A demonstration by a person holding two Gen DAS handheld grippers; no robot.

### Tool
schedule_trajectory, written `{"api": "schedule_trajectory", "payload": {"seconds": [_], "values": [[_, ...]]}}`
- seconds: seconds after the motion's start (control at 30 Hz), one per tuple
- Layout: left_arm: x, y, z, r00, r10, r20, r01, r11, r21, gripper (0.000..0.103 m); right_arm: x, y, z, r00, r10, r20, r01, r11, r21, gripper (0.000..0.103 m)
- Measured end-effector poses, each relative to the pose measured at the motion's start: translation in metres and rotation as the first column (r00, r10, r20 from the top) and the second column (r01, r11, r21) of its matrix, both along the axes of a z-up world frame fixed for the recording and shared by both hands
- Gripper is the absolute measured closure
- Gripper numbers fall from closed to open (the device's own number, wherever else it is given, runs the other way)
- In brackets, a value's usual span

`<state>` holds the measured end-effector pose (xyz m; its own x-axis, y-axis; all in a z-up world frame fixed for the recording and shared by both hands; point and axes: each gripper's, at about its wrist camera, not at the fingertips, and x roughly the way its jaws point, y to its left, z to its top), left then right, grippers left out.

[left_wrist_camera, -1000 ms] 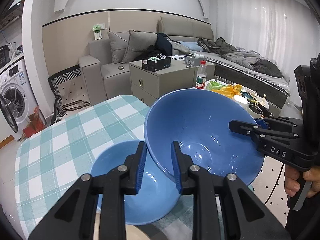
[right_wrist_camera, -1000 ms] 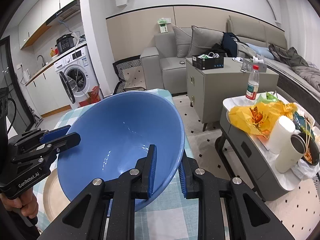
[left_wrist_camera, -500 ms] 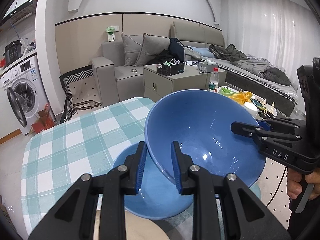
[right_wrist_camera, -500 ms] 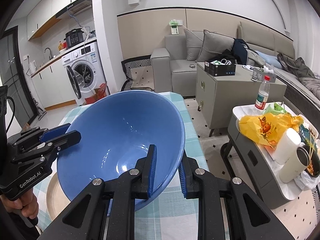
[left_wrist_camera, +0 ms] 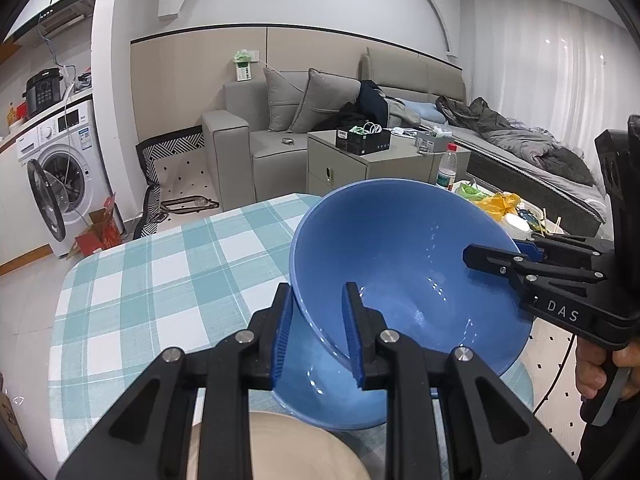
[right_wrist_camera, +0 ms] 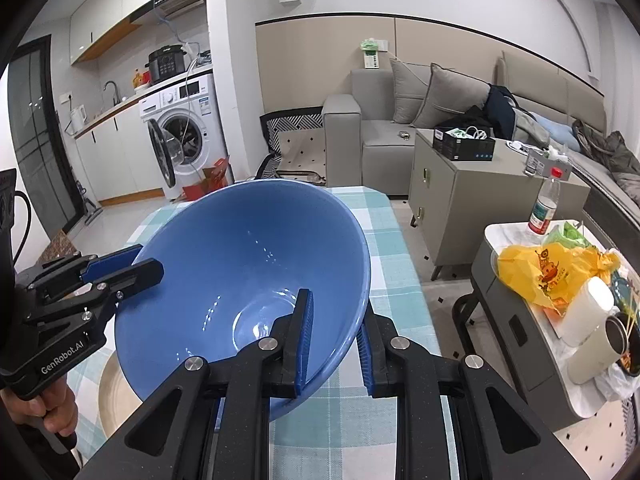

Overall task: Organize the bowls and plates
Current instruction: 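Lower the blue bowl into the nested bowls with both tools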

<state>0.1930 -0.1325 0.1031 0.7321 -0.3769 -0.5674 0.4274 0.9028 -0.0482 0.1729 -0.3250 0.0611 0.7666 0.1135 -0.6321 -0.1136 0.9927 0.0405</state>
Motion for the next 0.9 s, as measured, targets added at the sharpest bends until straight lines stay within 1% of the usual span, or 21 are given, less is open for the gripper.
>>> {"api": "schedule_trajectory", "payload": {"seconds": [0.37,0.53,0.67,0.9], "values": [[0.007,0.016,-0.016,0.999,0.04,-0.029,-0.039,0.999,0.018,0.08,0.016,0.021,-0.018,0.999,0.035,-0.028,-0.035,0.999,0.001,0.082],[0.009,0.017,-0.025,0.998,0.056,-0.03,-0.055,0.998,0.042,0.08,0.022,0.027,-0.028,0.998,0.044,-0.046,-0.044,0.999,0.002,0.082],[0.012,0.02,-0.03,0.997,0.059,-0.048,-0.057,0.998,0.039,0.08,0.025,0.028,-0.035,0.997,0.049,-0.057,-0.048,0.999,0.004,0.082],[0.015,0.021,-0.035,0.996,0.065,-0.055,-0.063,0.997,0.043,0.08,0.029,0.03,-0.043,0.996,0.052,-0.066,-0.052,0.999,-0.001,0.082]]}}
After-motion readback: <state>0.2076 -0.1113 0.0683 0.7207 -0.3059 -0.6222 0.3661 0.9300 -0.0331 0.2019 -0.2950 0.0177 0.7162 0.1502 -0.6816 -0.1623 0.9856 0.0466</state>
